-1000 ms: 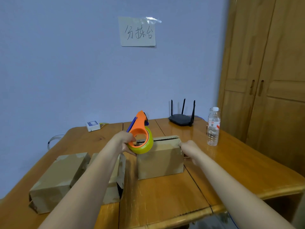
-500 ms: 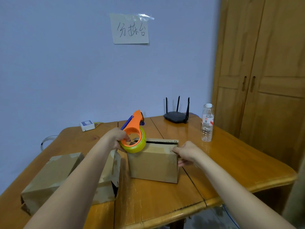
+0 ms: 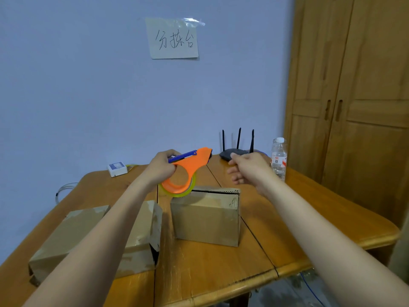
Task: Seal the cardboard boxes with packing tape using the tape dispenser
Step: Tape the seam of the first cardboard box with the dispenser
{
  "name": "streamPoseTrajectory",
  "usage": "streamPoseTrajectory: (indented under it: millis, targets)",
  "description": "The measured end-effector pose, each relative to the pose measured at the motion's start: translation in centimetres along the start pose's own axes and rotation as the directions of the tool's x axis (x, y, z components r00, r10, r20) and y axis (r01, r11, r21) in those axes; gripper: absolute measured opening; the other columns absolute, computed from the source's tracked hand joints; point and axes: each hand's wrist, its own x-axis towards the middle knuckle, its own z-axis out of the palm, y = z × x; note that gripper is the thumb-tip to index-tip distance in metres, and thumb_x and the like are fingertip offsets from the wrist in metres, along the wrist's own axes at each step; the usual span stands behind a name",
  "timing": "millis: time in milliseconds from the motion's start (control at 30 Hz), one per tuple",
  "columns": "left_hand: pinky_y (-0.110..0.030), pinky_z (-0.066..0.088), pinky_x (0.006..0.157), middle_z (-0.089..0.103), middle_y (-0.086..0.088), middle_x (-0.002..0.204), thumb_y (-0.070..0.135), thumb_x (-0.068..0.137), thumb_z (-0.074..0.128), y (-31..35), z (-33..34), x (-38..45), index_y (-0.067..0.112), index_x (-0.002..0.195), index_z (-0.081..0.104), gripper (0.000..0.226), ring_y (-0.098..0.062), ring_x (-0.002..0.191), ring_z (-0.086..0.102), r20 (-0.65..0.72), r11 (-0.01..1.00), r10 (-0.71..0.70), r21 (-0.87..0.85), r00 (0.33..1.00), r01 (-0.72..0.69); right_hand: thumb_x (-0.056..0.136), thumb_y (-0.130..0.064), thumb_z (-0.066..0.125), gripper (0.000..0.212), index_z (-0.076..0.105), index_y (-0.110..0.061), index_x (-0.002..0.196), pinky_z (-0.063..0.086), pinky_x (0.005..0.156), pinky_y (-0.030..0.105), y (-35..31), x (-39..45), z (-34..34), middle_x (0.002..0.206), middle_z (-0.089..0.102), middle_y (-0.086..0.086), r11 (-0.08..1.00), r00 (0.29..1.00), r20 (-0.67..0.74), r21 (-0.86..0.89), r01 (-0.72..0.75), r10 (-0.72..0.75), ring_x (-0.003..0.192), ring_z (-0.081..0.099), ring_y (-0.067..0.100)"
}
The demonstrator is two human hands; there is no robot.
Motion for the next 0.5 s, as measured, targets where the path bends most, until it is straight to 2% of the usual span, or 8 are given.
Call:
streamPoseTrajectory:
  millis: [133, 300, 400, 500]
  targets:
    - [-0.026, 0.04, 0.056, 0.07, -0.003, 0.089, -0.01, 0.086, 0.048, 0.0, -0.1, 0.2, 0.022, 0.11, 0.065, 0.043, -0.023, 0.07, 0.059, 0.004, 0.995, 0.073, 0.071, 0.997, -0.073, 0.101, -0.04, 0.058, 0.045, 0.064, 0.003, 0.109, 0.06, 0.06, 0.035, -1.8, -0.3, 0.5, 0.083, 0.072, 0.015, 0.966, 0.967, 0.186, 0.16, -0.203, 0.172, 0.059, 0.064, 0.022]
    - [-0.027, 0.045, 0.06, 0.071, -0.005, 0.097, -0.009, 0.087, 0.051, 0.2, 0.0, -0.1, 0.023, 0.115, 0.064, 0.044, -0.026, 0.084, 0.065, 0.002, 0.99, 0.106, 0.098, 0.994, -0.106, 0.095, -0.044, 0.066, 0.053, 0.062, 0.006, 0.112, 0.059, 0.057, 0.033, -1.3, 0.1, 1.1, 0.08, 0.072, 0.015, 0.933, 0.933, 0.26, 0.192, -0.304, 0.25, 0.064, 0.065, 0.022]
    - [-0.024, 0.042, 0.056, 0.07, -0.004, 0.097, -0.01, 0.087, 0.049, 0.3, -0.1, -0.2, 0.022, 0.116, 0.063, 0.045, -0.021, 0.081, 0.062, 0.0, 0.986, 0.126, 0.108, 0.992, -0.126, 0.096, -0.038, 0.066, 0.046, 0.063, 0.006, 0.107, 0.06, 0.056, 0.033, -0.9, 0.2, 1.3, 0.081, 0.07, 0.015, 0.902, 0.913, 0.284, 0.237, -0.362, 0.291, 0.067, 0.063, 0.022]
    - [-0.023, 0.043, 0.058, 0.07, -0.004, 0.097, -0.011, 0.086, 0.049, 0.3, -0.1, -0.2, 0.021, 0.116, 0.063, 0.046, -0.019, 0.082, 0.063, 0.004, 0.981, 0.149, 0.126, 0.989, -0.148, 0.101, -0.022, 0.06, 0.026, 0.064, 0.003, 0.098, 0.06, 0.054, 0.032, -0.7, 0.4, 1.4, 0.084, 0.07, 0.015, 0.889, 0.9, 0.306, 0.241, -0.388, 0.31, 0.066, 0.062, 0.02]
